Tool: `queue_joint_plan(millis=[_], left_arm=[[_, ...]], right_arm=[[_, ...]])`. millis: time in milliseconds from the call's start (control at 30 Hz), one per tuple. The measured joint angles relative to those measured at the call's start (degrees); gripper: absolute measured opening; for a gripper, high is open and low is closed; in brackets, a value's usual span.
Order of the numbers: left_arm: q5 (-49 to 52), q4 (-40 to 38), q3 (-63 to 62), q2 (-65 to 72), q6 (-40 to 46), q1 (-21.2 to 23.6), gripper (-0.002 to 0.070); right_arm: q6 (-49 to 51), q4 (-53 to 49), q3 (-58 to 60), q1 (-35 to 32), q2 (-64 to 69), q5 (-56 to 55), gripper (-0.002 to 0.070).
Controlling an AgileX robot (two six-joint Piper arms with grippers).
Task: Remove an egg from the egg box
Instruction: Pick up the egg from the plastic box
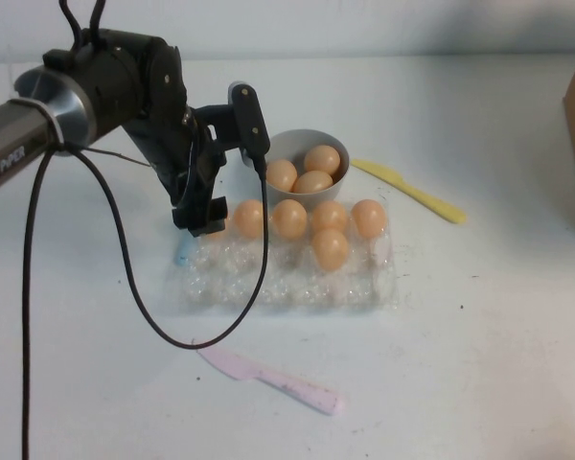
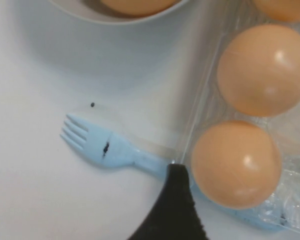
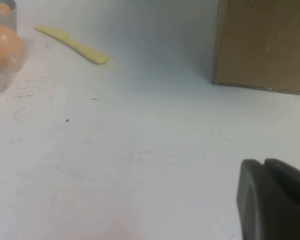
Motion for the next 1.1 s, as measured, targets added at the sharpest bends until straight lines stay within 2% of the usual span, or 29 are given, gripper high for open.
queue_joint_plan(millis=[167, 500, 633, 833, 1100], left_arm=[[-0.1, 0.0, 0.0, 0.9, 0.1, 0.0, 0.0562], [-1.0, 0.3, 0.0, 3.6, 0.4, 0.0, 0.0557], [-1.1, 0.4, 0.0, 3.7, 0.4, 0.0, 0.0487], [-1.4, 0.5, 0.0, 3.7, 0.8, 0.0, 0.0321], [-1.4, 0.5, 0.0, 3.7, 0.8, 0.0, 0.0318]], right_arm=[[0.0, 0.0, 0.0, 0.0, 0.0, 0.0, -0.0017], [0.0, 0.0, 0.0, 0.0, 0.0, 0.0, -0.0017], [0.0, 0.0, 0.0, 0.0, 0.0, 0.0, -0.0017], [0.0, 0.0, 0.0, 0.0, 0.0, 0.0, -0.0017], [0.0, 0.0, 0.0, 0.0, 0.0, 0.0, -0.0017]])
